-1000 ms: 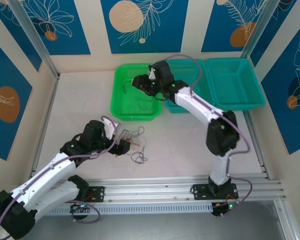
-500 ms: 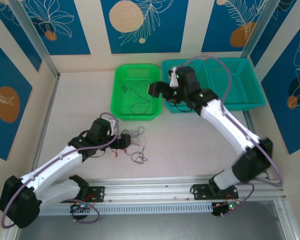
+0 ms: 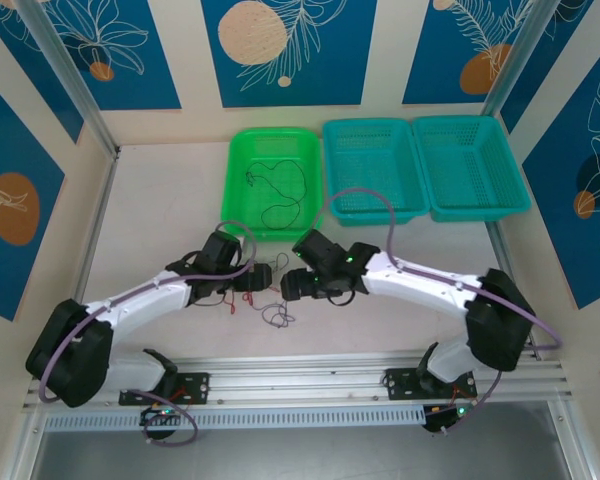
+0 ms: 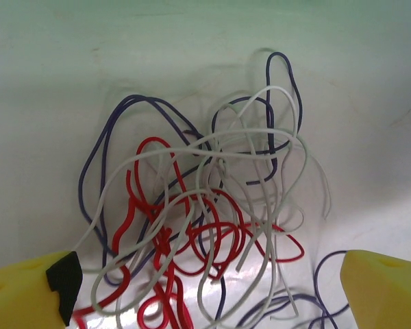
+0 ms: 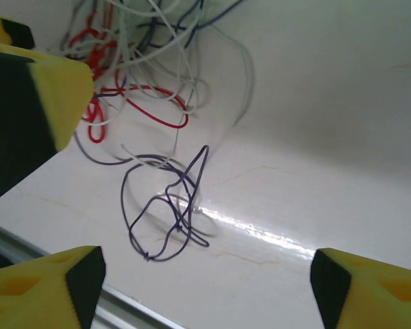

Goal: Untangle the cables

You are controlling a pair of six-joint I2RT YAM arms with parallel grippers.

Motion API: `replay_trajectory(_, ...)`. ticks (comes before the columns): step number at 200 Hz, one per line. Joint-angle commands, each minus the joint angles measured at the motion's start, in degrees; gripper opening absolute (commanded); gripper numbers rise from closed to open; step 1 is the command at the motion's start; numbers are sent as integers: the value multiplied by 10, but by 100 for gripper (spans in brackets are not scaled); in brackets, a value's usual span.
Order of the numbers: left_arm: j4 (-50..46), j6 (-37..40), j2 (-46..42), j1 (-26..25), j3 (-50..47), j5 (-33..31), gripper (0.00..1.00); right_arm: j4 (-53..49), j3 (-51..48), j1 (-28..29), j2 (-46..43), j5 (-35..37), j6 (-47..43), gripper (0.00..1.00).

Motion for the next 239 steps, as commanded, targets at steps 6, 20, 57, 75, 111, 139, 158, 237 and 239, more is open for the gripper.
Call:
replay_trajectory(6, 35, -6, 10, 0, -7, 19, 98, 78, -4, -1, 61, -15, 52, 68)
replay_trajectory(20, 29, 0, 9, 0, -9, 17, 99, 91, 0, -1, 94, -22, 62, 61)
replay_trajectory(57, 30, 3, 12, -1, -12, 22, 99, 125, -3, -8, 135, -68, 65, 41)
replay_trajectory(75, 38, 0, 17, 0, -14, 30, 99, 139, -11, -9, 140, -78, 57, 29)
replay_trajectory(111, 50, 0, 39, 0, -11, 40, 99, 156, -24, -18, 140, -97, 53, 6)
replay_trajectory(139, 15, 0, 80, 0, 15, 33, 97, 129, -19, -20, 109, -65, 26, 0)
replay_trajectory(158, -22, -2, 115, 0, 42, 24, 87, 67, 20, -15, 76, -35, -17, 0)
replay_trajectory(237, -164, -37, 180, 3, 119, -99, 36, -61, 92, -77, -243, 99, -83, 0)
replay_trajectory(239, -164, -38, 179, 3, 118, -100, 36, -64, 95, -84, -251, 103, -87, 0)
